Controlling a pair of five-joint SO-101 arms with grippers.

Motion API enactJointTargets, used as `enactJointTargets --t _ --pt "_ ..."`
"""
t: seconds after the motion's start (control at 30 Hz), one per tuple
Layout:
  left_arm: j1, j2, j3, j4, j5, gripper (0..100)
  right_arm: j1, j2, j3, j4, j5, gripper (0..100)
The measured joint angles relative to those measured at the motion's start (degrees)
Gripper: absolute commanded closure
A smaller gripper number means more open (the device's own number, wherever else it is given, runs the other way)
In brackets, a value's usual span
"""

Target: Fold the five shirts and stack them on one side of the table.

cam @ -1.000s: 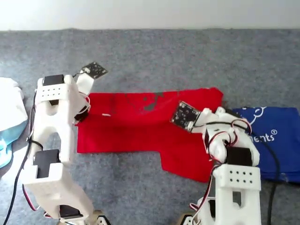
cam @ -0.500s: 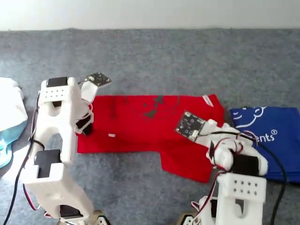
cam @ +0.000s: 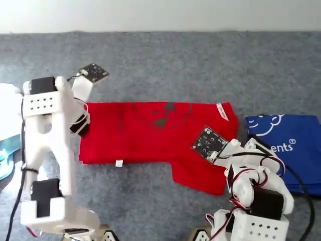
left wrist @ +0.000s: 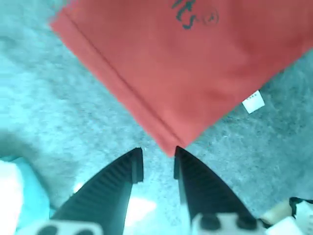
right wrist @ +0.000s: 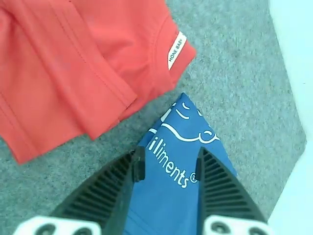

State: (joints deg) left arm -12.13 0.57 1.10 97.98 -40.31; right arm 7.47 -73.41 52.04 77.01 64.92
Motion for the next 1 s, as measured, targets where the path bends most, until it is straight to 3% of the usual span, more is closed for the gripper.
enactJointTargets --t 0.07,0.17,0.23,0.43,0.6,0.77,1.0 --pt "0.0 -0.8 0.0 -1.1 1.8 89 -0.1 0.0 0.0 0.0 -2.5 92.4" --pt "0.8 -0.3 0.0 -3.9 10.0 92 -0.1 0.0 0.0 0.0 -5.9 99.1" --pt "2.6 1.2 0.4 -4.7 15.9 99 -0.1 0.0 0.0 0.0 -8.6 98.6" --pt "11.3 1.9 0.4 -6.1 26.2 98 4.8 -0.2 -2.8 2.5 -21.5 98.5" --pt "20.3 2.6 -0.9 -7.1 27.9 89 16.0 -0.2 -7.2 4.3 -29.6 98.5" --pt "28.7 7.7 -4.5 -7.6 27.9 81 27.9 -0.9 -11.2 7.5 -32.0 98.5" --pt "37.6 19.7 -17.4 -7.6 27.9 81 34.3 -1.0 -14.7 10.5 -32.3 98.5"
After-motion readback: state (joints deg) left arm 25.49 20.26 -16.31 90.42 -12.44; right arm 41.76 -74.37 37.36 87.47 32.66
